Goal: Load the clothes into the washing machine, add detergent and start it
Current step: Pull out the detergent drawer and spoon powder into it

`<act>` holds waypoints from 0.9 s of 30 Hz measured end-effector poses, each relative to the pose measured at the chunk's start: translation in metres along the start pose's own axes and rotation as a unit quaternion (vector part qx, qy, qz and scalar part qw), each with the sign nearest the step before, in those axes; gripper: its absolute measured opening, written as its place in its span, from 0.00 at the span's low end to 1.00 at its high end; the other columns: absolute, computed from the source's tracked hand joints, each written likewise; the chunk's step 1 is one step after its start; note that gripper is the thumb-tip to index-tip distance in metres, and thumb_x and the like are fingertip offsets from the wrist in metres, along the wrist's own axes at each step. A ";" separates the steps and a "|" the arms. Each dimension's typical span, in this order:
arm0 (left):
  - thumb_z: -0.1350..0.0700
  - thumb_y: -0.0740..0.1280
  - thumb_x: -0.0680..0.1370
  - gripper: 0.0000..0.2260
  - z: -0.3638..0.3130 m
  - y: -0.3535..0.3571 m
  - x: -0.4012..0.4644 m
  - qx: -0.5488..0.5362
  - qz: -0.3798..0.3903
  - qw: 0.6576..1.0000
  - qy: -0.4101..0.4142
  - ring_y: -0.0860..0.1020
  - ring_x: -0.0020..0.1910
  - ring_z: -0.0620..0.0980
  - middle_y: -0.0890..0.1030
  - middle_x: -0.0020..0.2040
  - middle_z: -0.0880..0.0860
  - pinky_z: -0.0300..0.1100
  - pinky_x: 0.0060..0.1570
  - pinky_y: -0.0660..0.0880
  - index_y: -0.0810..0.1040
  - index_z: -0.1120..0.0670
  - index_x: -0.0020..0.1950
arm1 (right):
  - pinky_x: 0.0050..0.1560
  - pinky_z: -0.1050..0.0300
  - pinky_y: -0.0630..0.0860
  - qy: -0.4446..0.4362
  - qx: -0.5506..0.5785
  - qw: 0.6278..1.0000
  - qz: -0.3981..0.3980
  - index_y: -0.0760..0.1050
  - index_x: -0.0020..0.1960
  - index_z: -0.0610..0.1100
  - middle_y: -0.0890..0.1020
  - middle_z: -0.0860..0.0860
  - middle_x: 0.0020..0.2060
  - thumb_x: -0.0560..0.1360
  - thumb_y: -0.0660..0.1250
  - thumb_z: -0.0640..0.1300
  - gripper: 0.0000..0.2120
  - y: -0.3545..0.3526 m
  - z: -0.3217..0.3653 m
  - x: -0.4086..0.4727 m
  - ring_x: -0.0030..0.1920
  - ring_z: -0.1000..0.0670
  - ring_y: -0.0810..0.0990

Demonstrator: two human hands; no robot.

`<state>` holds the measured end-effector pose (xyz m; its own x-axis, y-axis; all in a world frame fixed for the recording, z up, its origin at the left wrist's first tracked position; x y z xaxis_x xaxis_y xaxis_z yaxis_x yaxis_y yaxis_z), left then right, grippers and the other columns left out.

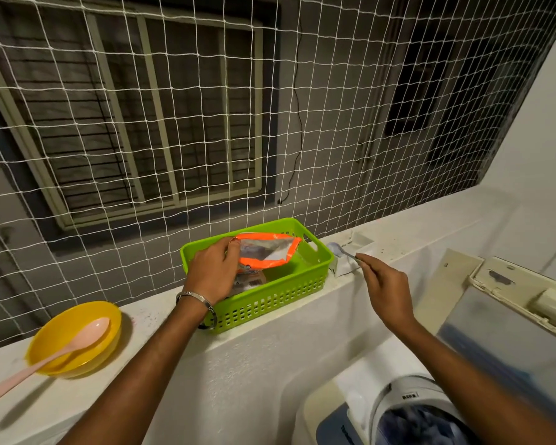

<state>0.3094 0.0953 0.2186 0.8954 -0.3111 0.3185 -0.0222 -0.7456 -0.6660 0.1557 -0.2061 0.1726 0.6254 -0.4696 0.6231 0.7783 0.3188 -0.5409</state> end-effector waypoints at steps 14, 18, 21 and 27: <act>0.50 0.52 0.83 0.17 0.001 0.002 0.003 0.000 0.001 1.000 0.001 0.74 0.42 0.50 0.83 0.51 0.57 0.39 0.42 0.65 0.79 0.53 0.57 | 0.47 0.66 0.74 0.037 0.014 0.999 0.006 0.81 0.60 0.46 0.86 0.51 0.50 0.80 0.64 0.41 0.11 0.004 -0.005 -0.002 0.45 0.54 0.83; 0.50 0.53 0.83 0.17 0.001 0.001 0.002 0.002 -0.003 1.000 0.006 0.75 0.43 0.52 0.83 0.50 0.57 0.39 0.42 0.65 0.80 0.53 0.56 | 0.56 0.62 0.75 0.094 0.068 0.992 -0.042 0.82 0.59 0.45 0.85 0.52 0.52 0.80 0.63 0.42 0.11 -0.003 -0.011 -0.002 0.51 0.61 0.80; 0.49 0.53 0.83 0.17 0.002 0.002 0.002 0.004 -0.002 1.000 0.007 0.76 0.44 0.53 0.83 0.50 0.57 0.40 0.42 0.65 0.79 0.53 0.56 | 0.59 0.52 0.79 0.263 0.301 0.914 -0.074 0.82 0.55 0.44 0.86 0.45 0.51 0.80 0.63 0.41 0.09 0.003 -0.030 -0.006 0.51 0.51 0.84; 0.49 0.54 0.83 0.16 0.002 0.002 0.002 0.002 -0.009 1.000 0.014 0.79 0.49 0.58 0.84 0.49 0.57 0.41 0.43 0.67 0.80 0.52 0.57 | 0.50 0.57 0.82 0.380 0.501 0.777 -0.015 0.79 0.58 0.36 0.85 0.41 0.51 0.80 0.62 0.39 0.11 -0.004 0.006 -0.009 0.50 0.47 0.86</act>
<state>0.3126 0.0944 0.2164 0.8826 -0.3146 0.3493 -0.0043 -0.7484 -0.6632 0.1477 -0.1980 0.1731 0.6894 -0.7185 -0.0923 0.6821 0.6009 0.4168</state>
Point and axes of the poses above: each hand's wrist, its own x-axis towards the middle knuckle, its own y-axis out of the palm, z = x × y, the point moved 9 cm from there along x, towards the middle knuckle
